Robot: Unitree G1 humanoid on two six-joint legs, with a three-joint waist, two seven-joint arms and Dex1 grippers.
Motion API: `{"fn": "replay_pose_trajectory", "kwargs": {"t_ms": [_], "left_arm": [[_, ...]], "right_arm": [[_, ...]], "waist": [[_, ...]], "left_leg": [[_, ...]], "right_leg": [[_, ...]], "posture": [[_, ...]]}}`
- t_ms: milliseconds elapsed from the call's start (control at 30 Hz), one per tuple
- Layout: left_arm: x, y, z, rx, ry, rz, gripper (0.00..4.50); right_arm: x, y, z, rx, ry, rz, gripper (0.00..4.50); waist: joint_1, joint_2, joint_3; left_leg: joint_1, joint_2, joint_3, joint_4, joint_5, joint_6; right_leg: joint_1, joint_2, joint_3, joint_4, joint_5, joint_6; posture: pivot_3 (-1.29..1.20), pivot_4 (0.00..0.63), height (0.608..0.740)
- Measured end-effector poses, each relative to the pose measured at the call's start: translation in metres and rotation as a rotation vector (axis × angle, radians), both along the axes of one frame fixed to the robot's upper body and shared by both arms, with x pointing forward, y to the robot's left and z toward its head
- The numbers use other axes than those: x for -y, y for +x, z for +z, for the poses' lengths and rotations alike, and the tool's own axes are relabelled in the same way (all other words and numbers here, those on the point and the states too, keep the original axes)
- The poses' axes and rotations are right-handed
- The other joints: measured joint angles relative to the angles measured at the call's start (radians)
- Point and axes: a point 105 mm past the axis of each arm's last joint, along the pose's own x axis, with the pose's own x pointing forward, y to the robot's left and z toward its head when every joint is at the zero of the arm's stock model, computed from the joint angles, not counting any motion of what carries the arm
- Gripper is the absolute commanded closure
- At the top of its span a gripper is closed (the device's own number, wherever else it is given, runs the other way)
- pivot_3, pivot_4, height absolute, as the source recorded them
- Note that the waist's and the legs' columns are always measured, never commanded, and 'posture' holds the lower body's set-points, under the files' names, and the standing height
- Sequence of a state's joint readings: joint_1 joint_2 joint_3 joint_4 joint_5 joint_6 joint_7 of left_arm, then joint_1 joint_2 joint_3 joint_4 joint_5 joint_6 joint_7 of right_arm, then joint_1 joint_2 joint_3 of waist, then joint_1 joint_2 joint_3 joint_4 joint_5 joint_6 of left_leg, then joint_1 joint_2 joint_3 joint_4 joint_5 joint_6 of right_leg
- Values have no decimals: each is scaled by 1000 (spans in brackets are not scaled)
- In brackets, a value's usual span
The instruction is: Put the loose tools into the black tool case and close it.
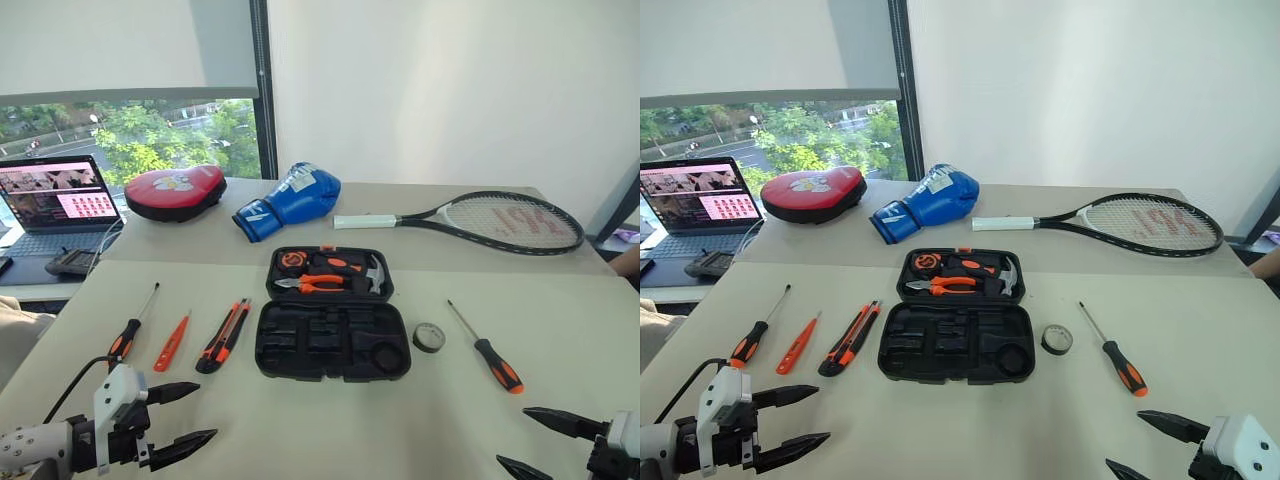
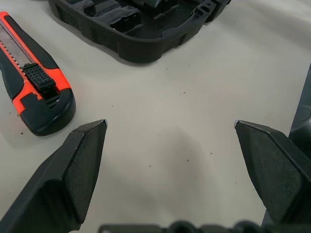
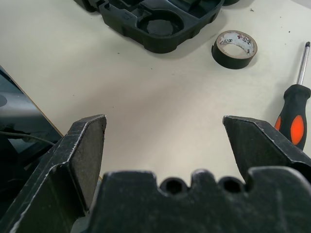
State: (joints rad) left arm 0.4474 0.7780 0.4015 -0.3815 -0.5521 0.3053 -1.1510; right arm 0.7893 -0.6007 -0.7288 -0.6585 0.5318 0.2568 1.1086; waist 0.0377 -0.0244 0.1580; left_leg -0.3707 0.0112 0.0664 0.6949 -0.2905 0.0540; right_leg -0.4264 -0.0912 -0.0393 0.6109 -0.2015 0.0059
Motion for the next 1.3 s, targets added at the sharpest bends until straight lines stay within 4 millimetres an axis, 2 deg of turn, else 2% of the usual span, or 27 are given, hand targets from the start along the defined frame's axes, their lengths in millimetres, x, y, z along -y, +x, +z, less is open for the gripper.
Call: {"fn": "replay_pose_trajectory", "kwargs": {"t_ms": [67, 100, 167, 233, 300, 367, 400, 433, 500, 633, 700, 733, 1000, 1067, 1100, 1133, 1200, 1233, 1300], "left_arm": [[0, 2, 0, 1, -4, 12, 0], [-3, 12, 3, 16, -24, 87, 0], [-5, 31, 13, 59, -67, 194, 0], [-11, 54, 32, 107, -147, 348, 0], [-26, 71, 49, 139, -162, 493, 0], [-56, 88, 58, 109, -82, 683, 0], [-62, 90, 60, 108, -63, 717, 0], [-80, 95, 62, 100, 5, 800, 0], [-107, 99, 65, 87, 111, 909, 0], [-135, 106, 53, -22, 260, 983, 0], [-141, 107, 37, -120, 296, 994, 507], [-139, 109, 36, -143, 283, 981, 709], [-126, 110, 29, -267, 250, 884, 3643], [-125, 109, 28, -274, 236, 871, 4285], [-125, 110, 29, -278, 217, 866, 4466], [-125, 110, 29, -280, 196, 866, 4466], [-121, 113, 30, -282, 120, 848, 3821], [-117, 114, 30, -286, 81, 830, 3669], [-119, 114, 31, -284, 72, 830, 2999]], "right_arm": [[-1, 2, 1, 14, 3, 2, 53], [-8, 9, 7, 62, 31, 14, 53], [-30, 22, 23, 167, 99, 74, 53], [-58, 32, 49, 273, 196, 170, 53], [-79, 35, 67, 312, 232, 269, 53], [-97, 38, 83, 342, 236, 387, 53], [-100, 38, 86, 343, 234, 408, 53], [-107, 38, 92, 344, 235, 458, 53], [-115, 38, 100, 347, 246, 513, 53], [-123, 40, 106, 355, 257, 547, 53], [-122, 41, 105, 352, 256, 534, 0], [-122, 41, 105, 348, 256, 531, 0], [-116, 40, 102, 338, 234, 493, 0], [-116, 40, 100, 333, 227, 489, 0], [-115, 40, 99, 330, 225, 483, 0], [-114, 40, 98, 326, 225, 478, 0], [-114, 40, 97, 328, 218, 472, 0], [-113, 41, 96, 330, 211, 467, 0], [-113, 41, 95, 335, 203, 461, 0]], "waist": [[0, 0, 0], [0, 0, 0], [-1, 0, 0], [-1, 0, 1], [-1, -1, 2], [-1, -2, 2], [-1, -2, 2], [-1, -2, 2], [-2, -3, 3], [3, -3, 3], [4, -4, 3], [4, -4, 3], [-9, -3, 2], [-13, -3, 2], [-13, -2, 2], [-13, -2, 2], [-13, -2, 2], [-13, -3, 2], [-11, -3, 2]], "left_leg": [[0, 0, 0, 0, 0, 0], [0, 1, 0, 0, 0, 0], [1, 1, 0, 0, 1, -1], [1, 2, -1, 1, 2, -2], [2, 2, -2, 0, 3, -1], [1, 1, -1, 0, 3, -2], [1, 1, -1, 0, 2, -3], [2, 1, -1, 0, 1, -4], [1, 2, -1, -1, -1, -4], [0, 1, 0, -1, -4, -3], [-1, 1, 0, 0, -5, -2], [-2, 1, 0, 0, -5, -1], [2, 3, 1, -1, -4, -4], [2, 3, 1, -1, -4, -4], [3, 3, 1, -1, -4, -4], [2, 3, 1, 0, -4, -4], [2, 3, 1, 0, -4, -4], [2, 3, 1, 0, -4, -4], [2, 3, 1, 0, -4, -4]], "right_leg": [[0, 0, 0, 0, 0, 0], [0, 0, 0, 0, 0, 0], [1, 0, 1, 1, 1, 1], [2, 0, 1, 2, 3, 4], [2, 2, -1, 2, 5, 7], [1, 12, -2, 2, 5, 6], [1, 13, -1, 1, 6, 5], [1, 14, -2, 2, 7, 1], [0, 14, -2, 0, 7, -4], [0, 14, -2, 0, 6, -4], [-1, 13, -2, 0, 5, -4], [-1, 13, -2, 0, 5, -3], [0, 5, -1, 2, 5, -4], [0, 5, -1, 3, 5, -4], [0, 5, -1, 3, 5, -4], [0, 5, -1, 4, 5, -4], [0, 5, -1, 3, 5, -4], [0, 5, -1, 3, 5, -4], [0, 6, -2, 3, 5, -4]], "posture": [[0, 150, 740], [0, 150, 740], [0, 150, 740], [0, 150, 740], [0, 150, 740], [0, 150, 740], [0, 150, 740], [0, 150, 740], [0, 150, 740], [0, 150, 740], [0, 150, 740], [0, 150, 740], [0, 150, 740], [0, 150, 740], [0, 150, 740], [0, 150, 740], [0, 150, 740], [0, 150, 740], [0, 150, 740]]}}
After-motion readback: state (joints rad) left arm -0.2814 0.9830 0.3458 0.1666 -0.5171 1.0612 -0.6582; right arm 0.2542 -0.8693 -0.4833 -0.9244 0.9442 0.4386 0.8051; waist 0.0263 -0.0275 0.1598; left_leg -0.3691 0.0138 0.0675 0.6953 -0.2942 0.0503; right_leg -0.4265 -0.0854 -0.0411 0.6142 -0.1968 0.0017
